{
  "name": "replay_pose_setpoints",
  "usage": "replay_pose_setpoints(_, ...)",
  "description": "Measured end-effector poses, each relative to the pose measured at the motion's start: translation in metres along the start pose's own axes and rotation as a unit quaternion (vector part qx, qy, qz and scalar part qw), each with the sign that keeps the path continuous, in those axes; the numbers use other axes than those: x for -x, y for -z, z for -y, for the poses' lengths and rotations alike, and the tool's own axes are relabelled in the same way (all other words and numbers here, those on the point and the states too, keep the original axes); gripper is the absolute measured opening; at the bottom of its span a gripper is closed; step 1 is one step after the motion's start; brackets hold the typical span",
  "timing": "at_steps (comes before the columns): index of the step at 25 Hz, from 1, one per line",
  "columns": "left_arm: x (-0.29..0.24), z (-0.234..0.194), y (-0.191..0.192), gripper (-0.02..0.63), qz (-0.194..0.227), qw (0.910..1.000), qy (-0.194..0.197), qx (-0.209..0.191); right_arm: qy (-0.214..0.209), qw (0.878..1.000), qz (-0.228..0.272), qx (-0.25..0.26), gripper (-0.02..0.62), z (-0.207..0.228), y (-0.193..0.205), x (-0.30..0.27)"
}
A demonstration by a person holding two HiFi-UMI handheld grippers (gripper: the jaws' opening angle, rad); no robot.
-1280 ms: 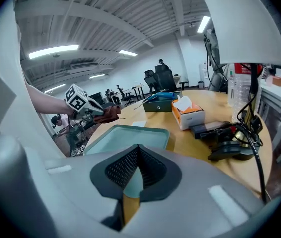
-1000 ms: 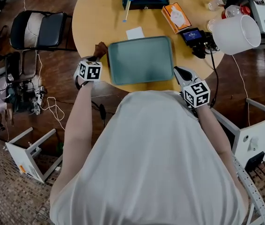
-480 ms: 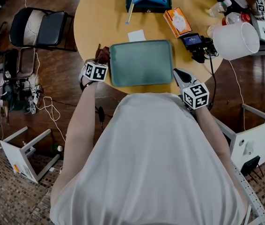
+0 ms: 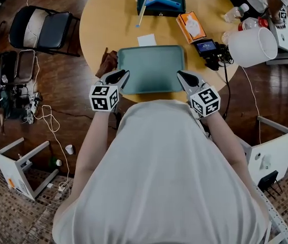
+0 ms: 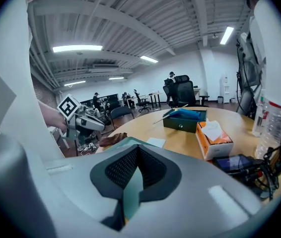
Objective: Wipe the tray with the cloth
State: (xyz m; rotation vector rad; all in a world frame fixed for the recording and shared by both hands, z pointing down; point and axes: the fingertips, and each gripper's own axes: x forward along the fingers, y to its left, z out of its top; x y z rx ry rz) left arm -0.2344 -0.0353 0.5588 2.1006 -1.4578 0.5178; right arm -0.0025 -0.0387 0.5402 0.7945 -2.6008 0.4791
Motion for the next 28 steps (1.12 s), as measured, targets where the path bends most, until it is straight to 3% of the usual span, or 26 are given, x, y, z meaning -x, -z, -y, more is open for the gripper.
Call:
replay_pose_setpoints(2, -0.006, 0.018, 0.008, 0.322, 0.012, 0.9994, 0.024, 0.02, -0.009, 1.0, 0.009, 0.005, 0.0, -0.006, -0.003, 0.0)
replay_pose_setpoints(8, -0.006, 0.054, 0.007, 0.321, 0.057, 0.9937, 0.084, 0.048, -0.025, 0.999, 0.023, 0.018, 0.0, -0.019, -0.013, 0.003)
replay_pose_setpoints(28, -0.007, 0.066, 0.011, 0.321, 0.046, 0.9944, 0.09, 0.03, -0.038, 0.999, 0.026, 0.012, 0.0, -0.035, -0.02, -0.004)
